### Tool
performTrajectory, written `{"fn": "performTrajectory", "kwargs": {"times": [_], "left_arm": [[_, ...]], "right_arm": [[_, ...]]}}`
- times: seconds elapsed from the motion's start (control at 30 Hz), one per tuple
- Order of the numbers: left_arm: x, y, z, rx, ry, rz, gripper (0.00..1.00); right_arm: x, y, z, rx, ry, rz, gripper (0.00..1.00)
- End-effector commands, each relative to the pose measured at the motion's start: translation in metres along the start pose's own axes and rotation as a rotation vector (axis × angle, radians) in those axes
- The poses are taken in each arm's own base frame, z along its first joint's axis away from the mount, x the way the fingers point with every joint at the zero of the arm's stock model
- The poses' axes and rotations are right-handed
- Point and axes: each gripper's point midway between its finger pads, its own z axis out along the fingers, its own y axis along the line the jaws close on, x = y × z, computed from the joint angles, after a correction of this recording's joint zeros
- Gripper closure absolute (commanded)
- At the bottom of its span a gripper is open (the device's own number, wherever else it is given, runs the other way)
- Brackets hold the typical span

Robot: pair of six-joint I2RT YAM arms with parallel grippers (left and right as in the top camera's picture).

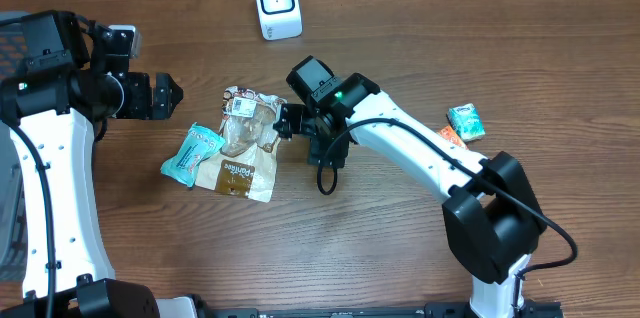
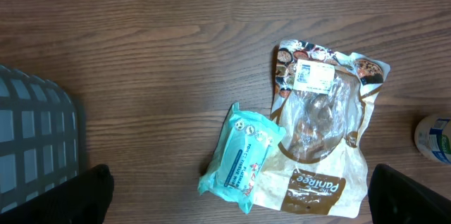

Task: Scan the item barcode

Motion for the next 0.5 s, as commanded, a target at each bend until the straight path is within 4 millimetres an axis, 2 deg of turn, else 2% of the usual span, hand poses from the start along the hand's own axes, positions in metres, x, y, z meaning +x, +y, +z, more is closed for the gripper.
{"fn": "performTrajectory", "kwargs": {"times": [0.0,0.17,0.37,0.47], "left_arm": [[-0.008,-0.002,-0.008,0.004,-0.030,0.021,0.00],[-0.008,-0.002,-0.008,0.004,-0.030,0.021,0.00],[-0.008,-0.002,-0.008,0.004,-0.030,0.021,0.01],[-0.008,-0.002,-0.008,0.004,-0.030,0.021,0.01]], "right_arm": [[-0.014,-0.016,-0.044,0.086,-0.098,0.056,0.00],[-0.021,-0.024,-0.063,0.106,-0.171,0.397,0.00],[-0.019,-0.022,-0.060,0.066,-0.184,0.807,0.00],[-0.019,-0.020,-0.056,0.049,-0.188,0.882,0.00]]}}
